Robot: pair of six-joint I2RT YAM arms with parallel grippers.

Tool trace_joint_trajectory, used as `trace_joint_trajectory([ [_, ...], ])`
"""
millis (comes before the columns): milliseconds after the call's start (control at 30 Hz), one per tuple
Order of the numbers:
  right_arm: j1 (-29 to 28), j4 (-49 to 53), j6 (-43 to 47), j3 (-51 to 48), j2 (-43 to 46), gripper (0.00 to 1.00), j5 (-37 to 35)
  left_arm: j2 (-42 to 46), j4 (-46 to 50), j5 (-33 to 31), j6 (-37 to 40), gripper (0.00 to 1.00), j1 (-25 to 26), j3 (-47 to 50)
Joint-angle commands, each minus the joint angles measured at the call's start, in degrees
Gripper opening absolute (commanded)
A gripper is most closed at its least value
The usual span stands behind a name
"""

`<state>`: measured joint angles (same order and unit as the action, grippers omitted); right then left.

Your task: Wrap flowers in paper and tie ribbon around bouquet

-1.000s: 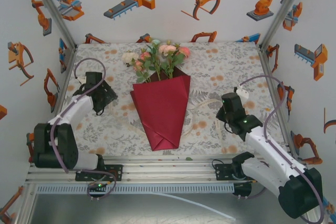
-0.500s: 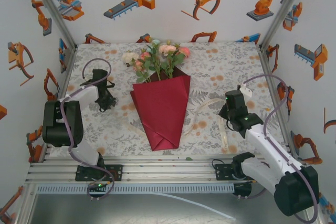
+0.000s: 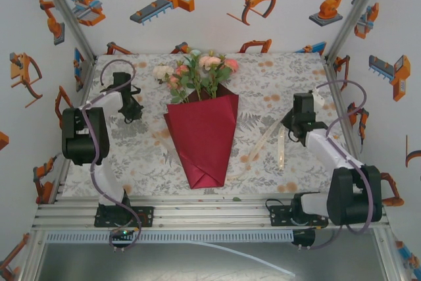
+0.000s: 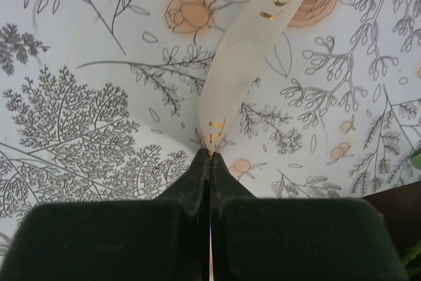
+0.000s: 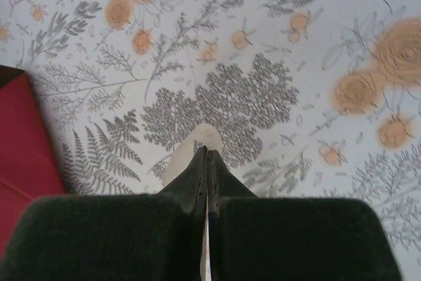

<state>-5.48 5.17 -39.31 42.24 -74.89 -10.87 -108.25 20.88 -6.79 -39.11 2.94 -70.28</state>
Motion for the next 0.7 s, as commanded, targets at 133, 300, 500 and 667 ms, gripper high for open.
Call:
trace_joint_trajectory([
  [133, 2.1, -7.0, 3.0, 6.1, -7.0, 0.00, 1.2, -3.3, 1.5, 0.6, -0.8, 0.00, -1.2, -4.5],
  [300, 4.8, -7.2, 3.8, 10.7, -11.0, 0.00, 0.5, -3.3, 1.7, 0.3, -0.8, 0.00, -1.6, -5.3],
  [500, 5.6, -7.1, 4.2, 16.4, -15.2, 0.00, 0.6, -3.5, 0.9, 2.5, -0.2, 0.00, -2.4, -6.1],
  [667, 5.7, -6.6, 4.0, 19.1, -16.7, 0.00, 1.1, -3.0, 0.6, 3.8, 0.1, 0.00, -2.3, -6.2],
])
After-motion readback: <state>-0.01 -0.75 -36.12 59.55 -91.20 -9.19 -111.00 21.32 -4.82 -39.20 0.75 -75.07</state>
